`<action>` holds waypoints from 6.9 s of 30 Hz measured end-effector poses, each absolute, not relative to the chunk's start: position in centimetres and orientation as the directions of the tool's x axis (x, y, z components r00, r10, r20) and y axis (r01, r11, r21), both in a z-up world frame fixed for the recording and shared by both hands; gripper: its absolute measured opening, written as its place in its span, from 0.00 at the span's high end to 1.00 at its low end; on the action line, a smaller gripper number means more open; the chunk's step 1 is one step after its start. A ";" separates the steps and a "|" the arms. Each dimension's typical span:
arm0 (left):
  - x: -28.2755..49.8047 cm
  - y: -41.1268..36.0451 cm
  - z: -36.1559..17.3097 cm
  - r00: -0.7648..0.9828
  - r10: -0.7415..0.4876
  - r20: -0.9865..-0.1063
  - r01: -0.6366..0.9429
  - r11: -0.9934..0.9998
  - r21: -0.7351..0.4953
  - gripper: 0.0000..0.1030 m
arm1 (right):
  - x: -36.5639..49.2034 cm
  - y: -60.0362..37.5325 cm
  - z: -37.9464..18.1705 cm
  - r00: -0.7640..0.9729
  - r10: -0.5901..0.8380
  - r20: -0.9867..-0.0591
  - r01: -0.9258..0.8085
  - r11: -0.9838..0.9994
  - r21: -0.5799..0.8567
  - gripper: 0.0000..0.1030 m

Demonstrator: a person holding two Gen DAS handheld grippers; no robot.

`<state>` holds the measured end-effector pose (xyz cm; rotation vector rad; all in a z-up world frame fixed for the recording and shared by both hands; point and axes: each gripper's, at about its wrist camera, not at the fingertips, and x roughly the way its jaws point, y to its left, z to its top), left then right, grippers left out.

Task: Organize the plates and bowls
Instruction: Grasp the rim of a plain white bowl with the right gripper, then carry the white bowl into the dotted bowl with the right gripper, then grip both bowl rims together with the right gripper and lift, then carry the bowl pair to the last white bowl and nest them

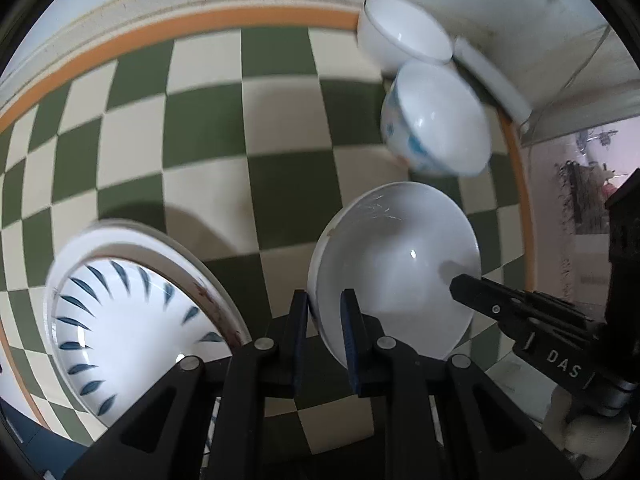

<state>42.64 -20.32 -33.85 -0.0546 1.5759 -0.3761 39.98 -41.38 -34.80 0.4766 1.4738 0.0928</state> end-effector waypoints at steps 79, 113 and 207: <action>50.5 -26.4 -26.1 0.055 -0.330 -0.943 0.261 0.916 -0.305 0.89 | 46.5 -47.8 -28.8 0.235 0.346 -0.908 0.225 0.890 0.397 0.91; 40.7 -23.1 -32.4 -0.056 -0.185 -0.981 0.267 0.944 -0.193 0.89 | 37.8 -42.9 -35.0 0.029 0.393 -0.919 0.229 0.892 0.389 0.91; 44.2 -24.0 -24.5 0.084 -0.275 -0.958 0.276 0.930 -0.243 0.89 | 42.0 -43.9 -25.1 0.271 0.291 -0.918 0.157 0.927 0.340 0.91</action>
